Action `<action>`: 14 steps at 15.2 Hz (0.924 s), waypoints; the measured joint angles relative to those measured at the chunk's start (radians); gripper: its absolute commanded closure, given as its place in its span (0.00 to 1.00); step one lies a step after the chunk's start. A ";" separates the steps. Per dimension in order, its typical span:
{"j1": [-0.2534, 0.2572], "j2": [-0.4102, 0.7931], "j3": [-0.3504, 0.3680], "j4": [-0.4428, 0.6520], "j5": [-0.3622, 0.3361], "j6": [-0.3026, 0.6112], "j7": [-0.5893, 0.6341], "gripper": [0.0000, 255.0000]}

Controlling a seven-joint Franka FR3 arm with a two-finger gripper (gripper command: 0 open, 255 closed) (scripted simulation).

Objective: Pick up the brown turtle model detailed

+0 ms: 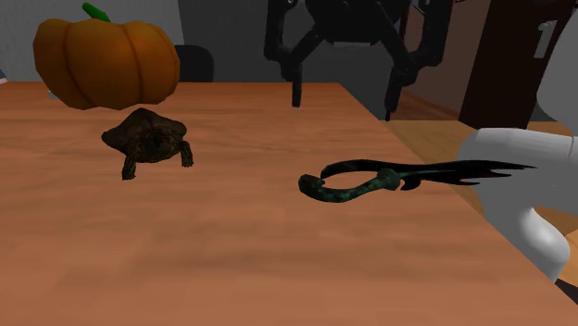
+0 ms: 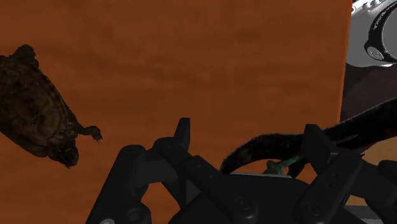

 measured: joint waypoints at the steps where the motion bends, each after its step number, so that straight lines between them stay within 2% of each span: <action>1: 0.012 0.030 -0.027 0.029 -0.012 0.008 -0.064 0.00; 7: 0.086 0.228 -0.180 0.209 -0.038 0.061 -0.449 0.00; 10: 0.122 0.358 -0.247 0.315 -0.008 0.095 -0.641 0.00; 14: 0.139 0.537 -0.320 0.473 0.064 0.121 -0.904 0.00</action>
